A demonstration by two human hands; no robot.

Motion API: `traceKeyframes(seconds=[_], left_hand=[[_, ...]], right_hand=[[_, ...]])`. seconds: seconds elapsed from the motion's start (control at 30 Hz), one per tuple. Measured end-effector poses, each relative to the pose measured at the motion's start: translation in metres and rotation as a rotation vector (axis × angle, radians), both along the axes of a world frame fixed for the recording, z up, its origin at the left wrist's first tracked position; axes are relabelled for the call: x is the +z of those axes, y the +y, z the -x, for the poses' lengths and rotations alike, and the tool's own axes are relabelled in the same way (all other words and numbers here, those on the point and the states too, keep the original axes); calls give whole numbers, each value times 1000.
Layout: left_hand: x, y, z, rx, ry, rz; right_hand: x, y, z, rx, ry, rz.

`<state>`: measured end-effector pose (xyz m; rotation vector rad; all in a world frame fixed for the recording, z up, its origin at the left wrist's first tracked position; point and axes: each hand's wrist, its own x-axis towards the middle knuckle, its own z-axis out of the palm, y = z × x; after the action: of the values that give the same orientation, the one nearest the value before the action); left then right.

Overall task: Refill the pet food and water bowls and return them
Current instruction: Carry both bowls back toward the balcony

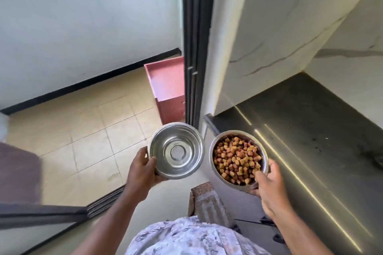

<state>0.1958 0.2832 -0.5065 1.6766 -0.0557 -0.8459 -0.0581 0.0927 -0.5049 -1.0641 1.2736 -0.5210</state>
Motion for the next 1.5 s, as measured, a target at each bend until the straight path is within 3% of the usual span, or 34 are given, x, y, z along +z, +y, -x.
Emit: traceKeyframes(seconds=[0.33, 0.53, 0.73, 1.1, 1.5], left_hand=[[-32, 113, -93, 199, -44, -95], [-76, 134, -137, 350, -14, -116], [-140, 130, -189, 479, 25, -126], [-349, 112, -297, 636, 79, -168], [-617, 101, -362, 670, 146, -184]], right_hand=[[-36, 67, -140, 180, 29, -12], [-68, 72, -221, 282, 70, -44], [-141, 55, -306, 404, 127, -65], [-354, 25, -451, 497, 198, -186], [-612, 5, -537, 481, 235, -217]])
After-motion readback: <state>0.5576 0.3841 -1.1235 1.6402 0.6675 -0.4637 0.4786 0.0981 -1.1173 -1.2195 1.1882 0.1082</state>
